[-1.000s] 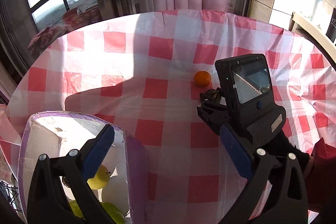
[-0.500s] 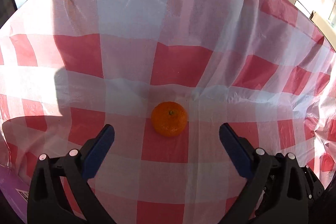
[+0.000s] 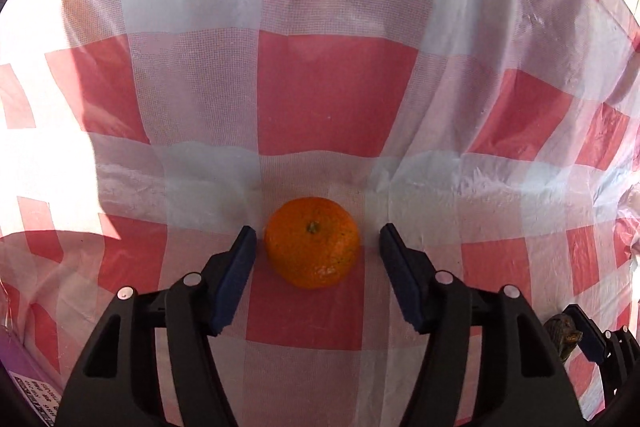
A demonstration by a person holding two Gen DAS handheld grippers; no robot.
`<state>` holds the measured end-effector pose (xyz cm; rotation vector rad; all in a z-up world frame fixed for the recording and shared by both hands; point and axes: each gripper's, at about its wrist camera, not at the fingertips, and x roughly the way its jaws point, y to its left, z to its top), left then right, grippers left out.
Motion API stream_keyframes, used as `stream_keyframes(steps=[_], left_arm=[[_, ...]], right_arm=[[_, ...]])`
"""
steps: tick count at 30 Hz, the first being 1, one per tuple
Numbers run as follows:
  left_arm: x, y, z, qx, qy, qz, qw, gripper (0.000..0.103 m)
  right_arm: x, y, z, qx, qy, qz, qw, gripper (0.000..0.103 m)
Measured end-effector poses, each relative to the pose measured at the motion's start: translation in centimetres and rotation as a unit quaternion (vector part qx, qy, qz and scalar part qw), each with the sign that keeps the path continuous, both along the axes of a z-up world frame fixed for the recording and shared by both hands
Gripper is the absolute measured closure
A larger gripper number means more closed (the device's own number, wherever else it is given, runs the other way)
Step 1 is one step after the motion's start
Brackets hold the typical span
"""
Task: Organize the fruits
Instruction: 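Grasp the last tangerine with the left tool while the right tool holds the date, then carry the tangerine and date over the white box with both tools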
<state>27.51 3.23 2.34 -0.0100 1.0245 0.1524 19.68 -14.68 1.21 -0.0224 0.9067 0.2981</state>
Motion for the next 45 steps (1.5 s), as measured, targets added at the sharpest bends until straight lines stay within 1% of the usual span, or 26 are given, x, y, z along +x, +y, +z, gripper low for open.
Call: stream_keyframes(steps=[3, 5, 6, 7, 8, 9, 15, 17, 20, 26, 28, 29, 31, 32, 34, 37, 39, 41, 43, 45], left_arm=[[-0.3, 0.2, 0.1, 0.0, -0.003, -0.006, 1.0, 0.043], [-0.4, 0.1, 0.1, 0.001, -0.005, -0.012, 0.9999, 0.049], [-0.3, 0.3, 0.1, 0.0, -0.005, -0.013, 0.9999, 0.05], [-0.7, 0.3, 0.1, -0.001, -0.005, -0.014, 0.9999, 0.053], [-0.8, 0.4, 0.1, -0.002, -0.004, -0.014, 0.9999, 0.059], [-0.8, 0.5, 0.2, -0.005, -0.003, -0.016, 0.9999, 0.061], [-2.4, 0.9, 0.6, -0.02, 0.014, -0.048, 0.9985, 0.062], [-3.9, 1.3, 0.7, -0.034, 0.022, -0.049, 0.998, 0.062], [-7.0, 1.8, 0.8, -0.051, 0.031, -0.052, 0.9969, 0.062], [-15.5, 1.5, 1.1, -0.068, 0.056, -0.086, 0.9924, 0.062], [-18.2, 0.9, 1.4, -0.07, 0.065, -0.107, 0.9897, 0.062], [-19.9, 0.1, 1.5, -0.071, 0.069, -0.118, 0.988, 0.062], [-22.5, -0.1, 1.8, -0.076, 0.078, -0.142, 0.9839, 0.062], [-24.0, -1.3, 1.9, -0.076, 0.084, -0.155, 0.9814, 0.062], [-26.5, -1.7, 2.1, -0.08, 0.094, -0.18, 0.976, 0.062], [-30.4, -2.9, 2.5, -0.082, 0.103, -0.22, 0.9666, 0.062], [-32.0, -3.0, 3.5, -0.085, 0.1, -0.246, 0.9604, 0.062], [-32.9, -3.3, 4.8, -0.093, 0.085, -0.269, 0.9548, 0.062], [-33.3, -3.4, 6.6, -0.11, 0.071, -0.287, 0.949, 0.062], [-33.5, -3.4, 8.9, -0.124, 0.047, -0.306, 0.9427, 0.062]], right_arm=[[0.0, 0.2, 0.0, -0.001, 0.0, 0.0, 1.0, 0.061], [-0.1, 0.7, 0.0, -0.005, -0.001, 0.0, 1.0, 0.061], [-0.2, 0.9, 0.0, -0.008, -0.001, 0.0, 1.0, 0.061], [-0.2, 1.0, 0.0, -0.011, -0.002, 0.0, 1.0, 0.061], [-0.2, 1.3, 0.1, -0.013, -0.002, 0.0, 1.0, 0.061], [-0.3, 1.4, 0.2, -0.014, -0.002, 0.001, 1.0, 0.061], [-0.9, 2.0, 0.4, -0.023, -0.004, -0.002, 1.0, 0.062], [-1.8, 1.9, 0.3, -0.022, 0.008, -0.014, 1.0, 0.062], [-4.4, 1.6, 0.6, -0.011, 0.025, -0.038, 0.999, 0.062], [-12.8, 0.7, 1.2, 0.022, 0.063, -0.102, 0.993, 0.062], [-15.5, 0.4, 1.4, 0.026, 0.072, -0.116, 0.99, 0.062], [-16.6, 0.6, 1.6, 0.023, 0.077, -0.118, 0.99, 0.062], [-18.6, 0.6, 1.8, 0.015, 0.085, -0.118, 0.989, 0.062], [-19.4, 0.4, 2.1, 0.011, 0.09, -0.12, 0.989, 0.062], [-20.6, -0.2, 2.4, 0.005, 0.096, -0.131, 0.987, 0.062], [-22.2, -1.6, 3.0, 0.009, 0.108, -0.162, 0.981, 0.062], [-23.2, -2.3, 3.3, 0.016, 0.114, -0.184, 0.976, 0.062], [-24.2, -2.5, 4.0, 0.021, 0.114, -0.2, 0.973, 0.062], [-25.1, -2.4, 5.0, 0.03, 0.11, -0.209, 0.971, 0.062], [-25.9, -1.9, 6.1, 0.038, 0.101, -0.215, 0.971, 0.062]])
